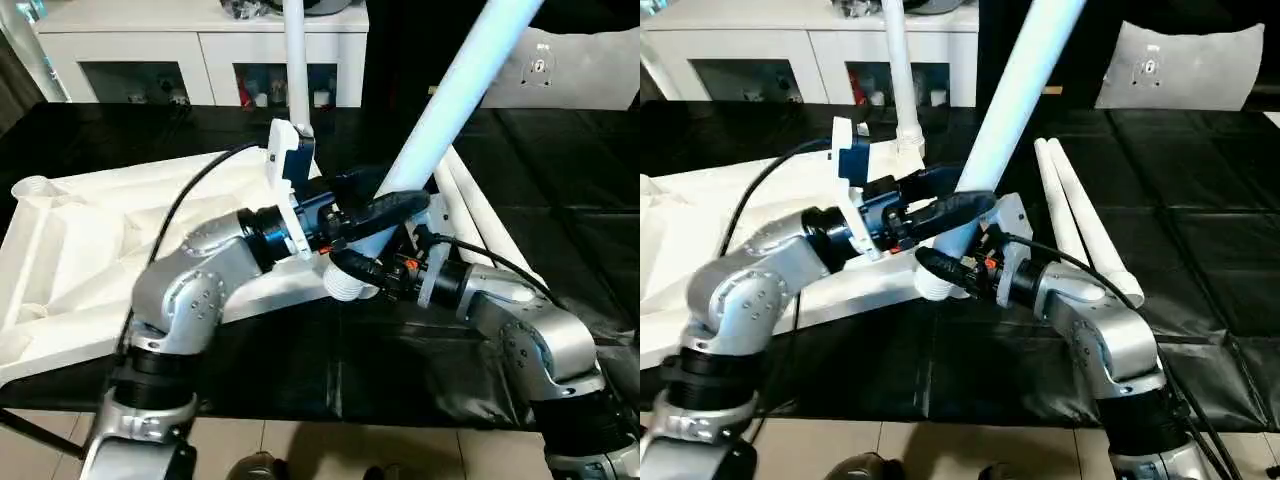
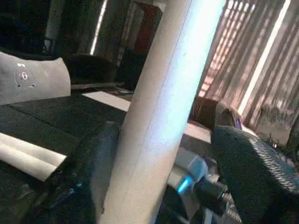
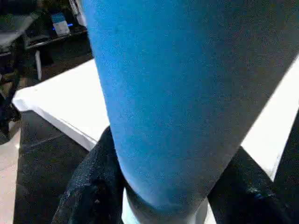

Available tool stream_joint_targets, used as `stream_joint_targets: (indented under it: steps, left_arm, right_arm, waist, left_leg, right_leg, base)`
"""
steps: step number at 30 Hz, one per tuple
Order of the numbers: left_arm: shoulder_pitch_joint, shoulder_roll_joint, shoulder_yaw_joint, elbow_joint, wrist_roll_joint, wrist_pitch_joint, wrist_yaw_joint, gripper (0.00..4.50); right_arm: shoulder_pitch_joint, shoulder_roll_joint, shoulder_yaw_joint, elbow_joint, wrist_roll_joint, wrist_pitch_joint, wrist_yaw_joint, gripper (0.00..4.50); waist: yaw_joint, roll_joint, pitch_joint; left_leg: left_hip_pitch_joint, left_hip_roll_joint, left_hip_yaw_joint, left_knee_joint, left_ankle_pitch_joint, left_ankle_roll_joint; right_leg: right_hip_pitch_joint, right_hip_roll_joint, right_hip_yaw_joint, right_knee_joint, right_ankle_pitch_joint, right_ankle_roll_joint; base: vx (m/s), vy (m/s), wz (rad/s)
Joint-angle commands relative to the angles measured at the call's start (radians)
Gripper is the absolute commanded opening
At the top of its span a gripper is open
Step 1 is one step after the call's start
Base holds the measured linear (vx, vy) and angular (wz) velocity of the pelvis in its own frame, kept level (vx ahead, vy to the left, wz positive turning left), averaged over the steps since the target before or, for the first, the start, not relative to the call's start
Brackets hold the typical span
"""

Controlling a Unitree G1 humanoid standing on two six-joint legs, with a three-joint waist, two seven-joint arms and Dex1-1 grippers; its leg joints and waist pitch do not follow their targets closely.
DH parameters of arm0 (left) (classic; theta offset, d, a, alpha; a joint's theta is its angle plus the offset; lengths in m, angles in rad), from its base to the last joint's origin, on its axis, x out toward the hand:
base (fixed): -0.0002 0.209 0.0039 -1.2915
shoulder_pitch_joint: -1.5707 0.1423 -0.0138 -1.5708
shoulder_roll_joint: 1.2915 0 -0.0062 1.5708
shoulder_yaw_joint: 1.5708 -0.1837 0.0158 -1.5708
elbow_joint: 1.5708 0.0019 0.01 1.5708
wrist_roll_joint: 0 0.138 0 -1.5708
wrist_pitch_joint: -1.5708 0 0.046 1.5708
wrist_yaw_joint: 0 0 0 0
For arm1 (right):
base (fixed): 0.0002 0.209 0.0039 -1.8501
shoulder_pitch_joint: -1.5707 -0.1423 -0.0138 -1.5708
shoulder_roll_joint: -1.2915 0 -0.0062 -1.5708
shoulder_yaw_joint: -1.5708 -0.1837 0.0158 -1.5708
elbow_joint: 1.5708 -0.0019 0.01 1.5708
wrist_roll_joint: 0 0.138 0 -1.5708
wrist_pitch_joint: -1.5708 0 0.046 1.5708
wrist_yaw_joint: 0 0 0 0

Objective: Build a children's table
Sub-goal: Insert table leg to table base

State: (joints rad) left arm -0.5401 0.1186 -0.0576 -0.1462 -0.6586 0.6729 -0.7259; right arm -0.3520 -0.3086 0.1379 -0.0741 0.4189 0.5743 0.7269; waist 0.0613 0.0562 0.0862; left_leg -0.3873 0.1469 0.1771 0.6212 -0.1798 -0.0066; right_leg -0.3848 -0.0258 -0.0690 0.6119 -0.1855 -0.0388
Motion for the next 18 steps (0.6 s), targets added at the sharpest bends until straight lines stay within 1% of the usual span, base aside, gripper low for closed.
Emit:
stream_joint_targets:
  steps: [1,3,5,7,9,10,12,13,14,15,16,17,18]
  left_arm:
    - [-0.003,-0.015,-0.026,-0.021,-0.009,0.006,0.01,3.97]
    - [0.002,-0.023,-0.035,-0.023,-0.004,0.008,0.017,4.26]
    - [0.004,-0.029,-0.018,-0.03,-0.019,0.007,0.025,4.29]
    - [0.004,-0.028,0.001,-0.032,-0.029,0.004,0.027,4.42]
    - [0.005,-0.018,0.043,-0.038,-0.052,-0.005,0.026,4.48]
    - [0.007,-0.012,0.06,-0.042,-0.063,-0.008,0.022,4.5]
    - [0.014,0.007,0.096,-0.056,-0.095,-0.003,0.01,4.5]
    - [0.016,0.012,0.102,-0.059,-0.101,0.0,0.007,4.5]
    - [0.034,0.053,0.113,-0.07,-0.103,0.008,-0.019,4.5]
    - [0.039,0.062,0.112,-0.072,-0.099,0.008,-0.025,4.5]
    - [0.054,0.091,0.105,-0.072,-0.077,0.008,-0.04,4.5]
    - [0.066,0.122,0.087,-0.053,-0.028,-0.004,-0.04,4.5]
    - [0.067,0.126,0.084,-0.05,-0.02,-0.006,-0.039,4.5]
  right_arm:
    - [-0.006,0.008,0.015,0.008,-0.01,-0.008,-0.01,1.91]
    - [-0.009,0.011,0.015,0.01,-0.014,-0.017,-0.01,1.9]
    - [-0.01,0.02,0.003,0.013,-0.02,-0.035,-0.025,1.9]
    - [-0.012,0.025,-0.007,0.017,-0.025,-0.042,-0.039,1.9]
    - [-0.016,0.039,-0.035,0.034,-0.037,-0.058,-0.082,1.9]
    - [-0.018,0.044,-0.046,0.043,-0.044,-0.067,-0.101,1.9]
    - [-0.02,0.056,-0.07,0.057,-0.052,-0.083,-0.143,1.9]
    - [-0.02,0.059,-0.076,0.06,-0.054,-0.087,-0.152,1.9]
    - [-0.024,0.079,-0.109,0.08,-0.064,-0.11,-0.212,1.9]
    - [-0.025,0.083,-0.116,0.085,-0.065,-0.115,-0.225,1.9]
    - [-0.028,0.096,-0.135,0.097,-0.076,-0.133,-0.267,1.9]
    - [-0.029,0.104,-0.147,0.104,-0.091,-0.15,-0.303,1.9]
    - [-0.029,0.104,-0.148,0.105,-0.093,-0.152,-0.306,1.9]
  waist:
    - [0.002,-0.014,-0.085]
    - [0.001,-0.012,-0.084]
    - [0.002,-0.014,-0.086]
    - [0.001,-0.014,-0.086]
    - [0.001,-0.013,-0.086]
    - [-0.001,-0.007,-0.086]
    - [-0.001,-0.008,-0.085]
    - [-0.002,-0.005,-0.084]
    - [-0.003,-0.006,-0.085]
    - [-0.004,-0.006,-0.085]
    - [-0.007,-0.004,-0.083]
    - [-0.01,-0.003,-0.083]
    - [-0.013,-0.001,-0.082]
  left_leg:
    - [0.017,0.076,-0.039,-0.059,-0.151,0.046]
    - [0.017,0.077,-0.039,-0.06,-0.151,0.047]
    - [0.017,0.077,-0.039,-0.06,-0.148,0.048]
    - [0.017,0.076,-0.038,-0.059,-0.144,0.048]
    - [0.016,0.077,-0.039,-0.06,-0.142,0.047]
    - [0.018,0.077,-0.039,-0.06,-0.149,0.043]
    - [0.018,0.076,-0.039,-0.06,-0.155,0.038]
    - [0.018,0.076,-0.04,-0.062,-0.161,0.034]
    - [0.019,0.075,-0.039,-0.061,-0.164,0.034]
    - [0.018,0.076,-0.04,-0.062,-0.16,0.032]
    - [0.02,0.074,-0.04,-0.064,-0.168,0.03]
    - [0.023,0.075,-0.04,-0.066,-0.173,0.024]
    - [0.025,0.077,-0.041,-0.068,-0.181,0.02]
  right_leg:
    - [0.045,-0.12,0.06,-0.1,-0.384,-0.112]
    - [0.044,-0.119,0.059,-0.1,-0.379,-0.109]
    - [0.045,-0.12,0.06,-0.1,-0.375,-0.109]
    - [0.044,-0.119,0.059,-0.099,-0.369,-0.111]
    - [0.043,-0.118,0.059,-0.097,-0.364,-0.114]
    - [0.041,-0.118,0.059,-0.099,-0.361,-0.118]
    - [0.042,-0.119,0.059,-0.097,-0.357,-0.125]
    - [0.041,-0.118,0.059,-0.097,-0.358,-0.127]
    - [0.042,-0.118,0.059,-0.096,-0.358,-0.125]
    - [0.041,-0.119,0.061,-0.094,-0.355,-0.125]
    - [0.038,-0.116,0.059,-0.095,-0.37,-0.118]
    - [0.036,-0.113,0.06,-0.094,-0.371,-0.114]
    - [0.035,-0.111,0.06,-0.093,-0.369,-0.109]
  base:
    - [0.0,0.0,0.0]
    - [0.0,0.0,0.0]
    - [0.0,0.0,0.0]
    - [0.0,0.0,0.0]
    - [0.0,0.0,0.0]
    - [0.0,0.0,0.0]
    - [0.0,0.0,0.0]
    - [0.0,0.0,0.0]
    - [0.0,0.0,0.0]
    - [0.0,0.0,0.0]
    - [0.0,0.0,0.0]
    - [0.0,0.0,0.0]
    - [0.0,0.0,0.0]
